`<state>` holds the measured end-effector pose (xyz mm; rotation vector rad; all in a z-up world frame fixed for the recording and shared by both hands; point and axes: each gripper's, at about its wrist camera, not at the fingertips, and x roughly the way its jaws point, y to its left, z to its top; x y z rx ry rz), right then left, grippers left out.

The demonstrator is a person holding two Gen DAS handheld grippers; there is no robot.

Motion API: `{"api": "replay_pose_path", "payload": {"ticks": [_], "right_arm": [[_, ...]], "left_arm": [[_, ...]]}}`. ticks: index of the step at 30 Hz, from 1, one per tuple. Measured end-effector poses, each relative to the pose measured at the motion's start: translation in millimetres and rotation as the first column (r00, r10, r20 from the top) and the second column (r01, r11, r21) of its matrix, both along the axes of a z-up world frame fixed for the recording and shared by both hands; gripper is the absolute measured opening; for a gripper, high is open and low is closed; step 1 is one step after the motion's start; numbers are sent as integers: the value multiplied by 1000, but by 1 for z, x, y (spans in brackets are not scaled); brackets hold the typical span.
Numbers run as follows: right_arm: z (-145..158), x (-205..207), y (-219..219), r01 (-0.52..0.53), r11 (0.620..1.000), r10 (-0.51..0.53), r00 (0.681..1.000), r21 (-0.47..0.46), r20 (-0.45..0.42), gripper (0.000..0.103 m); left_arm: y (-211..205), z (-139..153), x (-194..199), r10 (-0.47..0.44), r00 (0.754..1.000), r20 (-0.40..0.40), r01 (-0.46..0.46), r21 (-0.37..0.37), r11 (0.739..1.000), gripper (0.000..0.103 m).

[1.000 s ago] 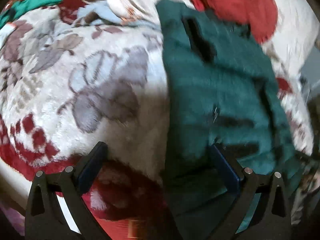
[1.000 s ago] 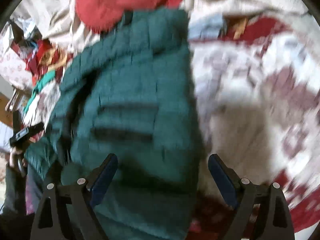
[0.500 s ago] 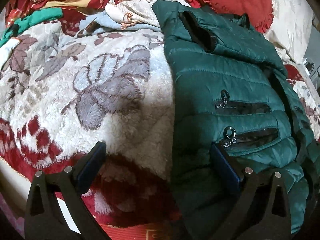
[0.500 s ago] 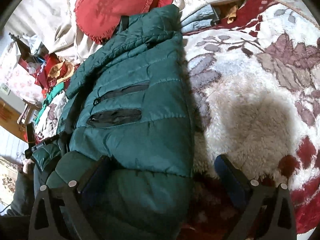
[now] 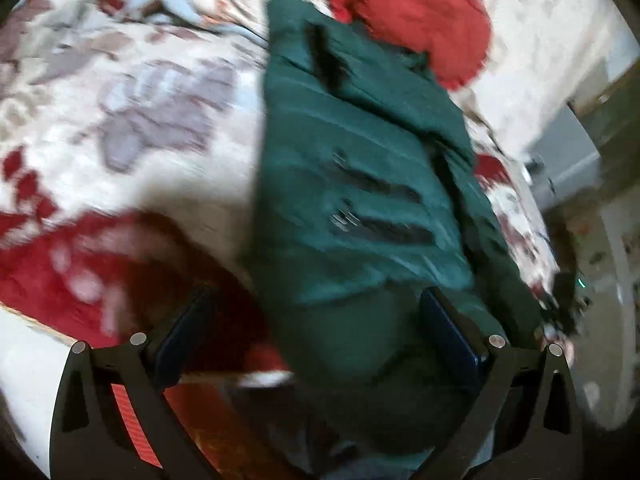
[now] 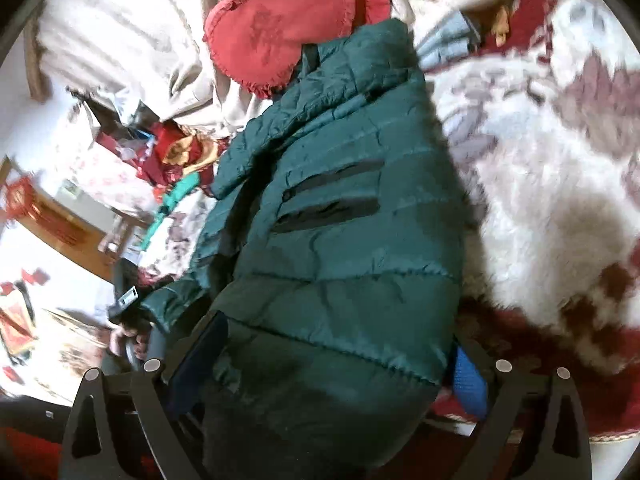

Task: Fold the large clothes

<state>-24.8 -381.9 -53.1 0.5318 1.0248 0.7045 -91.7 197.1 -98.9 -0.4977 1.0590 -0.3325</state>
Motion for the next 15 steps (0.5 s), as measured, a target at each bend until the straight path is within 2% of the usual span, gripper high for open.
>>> {"api": "replay_pose_path", "payload": {"ticks": [1,2,5,6,8,9,10,12,15], "right_arm": [[-6,3,-2,9,999,-7,1000,47,-29,89],[-11,7,-2,13,996,-8,999,90,-49,89],[-20,15,3,1,989,8,998,149,-62,87],[-20,16,7,-6,988,16,998,152,-62,82],[-20,18,14,-22,990,29,998,143,-50,80],[-17,14,16,-26,990,32,999,138,-41,78],[-16,12,17,-26,992,30,999,122,-31,74],[-18,10,18,-24,996,26,999,84,-22,71],[-18,5,20,-13,997,14,1000,70,-4,67]], "left_arm": [[-6,-1,0,-18,1000,-5,18,-1,1000,102],[-12,-4,1,-36,999,-9,36,1,999,102],[-17,-12,9,-38,999,-26,38,-12,999,100],[-18,-12,10,-37,999,-21,36,-24,999,88],[-16,-8,11,-18,1000,-6,18,-12,1000,69],[-16,-5,12,-5,1000,0,5,11,1000,44],[-15,-5,12,6,1000,-3,-6,32,999,35],[-11,-8,10,16,1000,-2,-16,42,999,32],[-15,-10,2,23,999,23,-26,96,995,32]]}}
